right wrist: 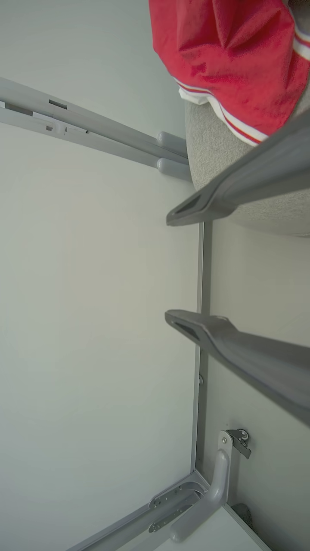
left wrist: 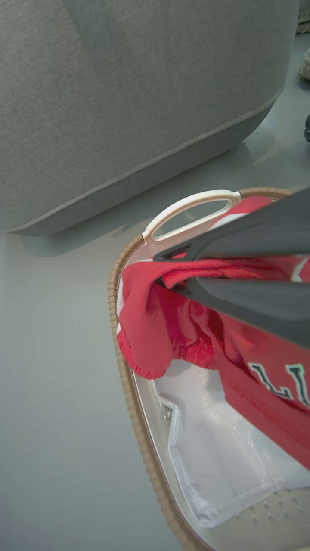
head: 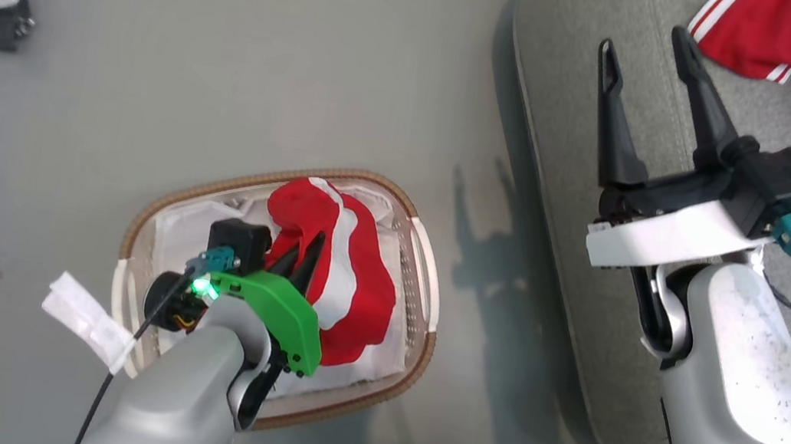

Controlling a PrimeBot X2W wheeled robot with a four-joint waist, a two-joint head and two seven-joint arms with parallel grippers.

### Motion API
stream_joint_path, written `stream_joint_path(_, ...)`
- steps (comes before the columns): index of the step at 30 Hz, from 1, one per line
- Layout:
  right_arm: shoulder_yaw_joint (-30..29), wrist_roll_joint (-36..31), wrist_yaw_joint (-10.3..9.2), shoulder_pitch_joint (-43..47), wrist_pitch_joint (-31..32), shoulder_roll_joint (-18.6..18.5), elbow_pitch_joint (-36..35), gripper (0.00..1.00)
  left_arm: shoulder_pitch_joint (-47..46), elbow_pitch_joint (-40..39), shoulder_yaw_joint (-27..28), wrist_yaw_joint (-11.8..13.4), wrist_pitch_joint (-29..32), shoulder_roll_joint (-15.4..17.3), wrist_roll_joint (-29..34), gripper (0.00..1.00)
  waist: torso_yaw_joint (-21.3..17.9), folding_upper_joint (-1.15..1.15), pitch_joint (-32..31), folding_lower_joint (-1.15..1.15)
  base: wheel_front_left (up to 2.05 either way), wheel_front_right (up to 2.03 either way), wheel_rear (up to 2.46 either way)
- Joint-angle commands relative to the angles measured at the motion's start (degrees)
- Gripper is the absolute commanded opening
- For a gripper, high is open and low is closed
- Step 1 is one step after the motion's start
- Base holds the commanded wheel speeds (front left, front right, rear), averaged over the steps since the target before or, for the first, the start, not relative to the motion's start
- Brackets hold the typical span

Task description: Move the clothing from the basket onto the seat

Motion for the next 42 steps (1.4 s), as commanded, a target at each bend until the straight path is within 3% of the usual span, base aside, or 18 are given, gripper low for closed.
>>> stream_joint_path(1, -0.32, -0.22, -0.08, 1.60, -0.09, -0.25, 0.53, 1.00, 2.49, -1.73, 1.68, 0.20, 0.00, 0.37, 1.76, 0.00, 2.79, 0.00, -4.95, 0.00, 0.00, 0.00, 0.00)
stream_joint_path(17, -1.35, -1.65, -0.08, 9.67, -0.10, -0.24, 3.29, 1.00, 13.73, -23.29, 18.52, -0.29, -0.01, -0.12, 15.98, 0.00, 5.90, 0.00, -16.40, 0.00, 0.00, 0.00, 0.00)
stream_joint_path(35, -0.14, -2.43, -0.08, 15.87, -0.09, -0.23, 6.40, 1.00, 13.58, -46.32, 24.34, -0.49, -0.02, -0.22, 20.30, 0.00, 7.41, 0.00, -22.54, 0.00, 0.00, 0.00, 0.00)
stream_joint_path(42, 4.73, -3.73, -0.08, 17.81, -0.09, -0.22, 8.11, 1.00, 15.50, -49.70, 24.45, -0.49, -0.02, -0.22, 20.48, 0.00, 7.98, 0.00, -24.09, 0.00, 0.00, 0.00, 0.00)
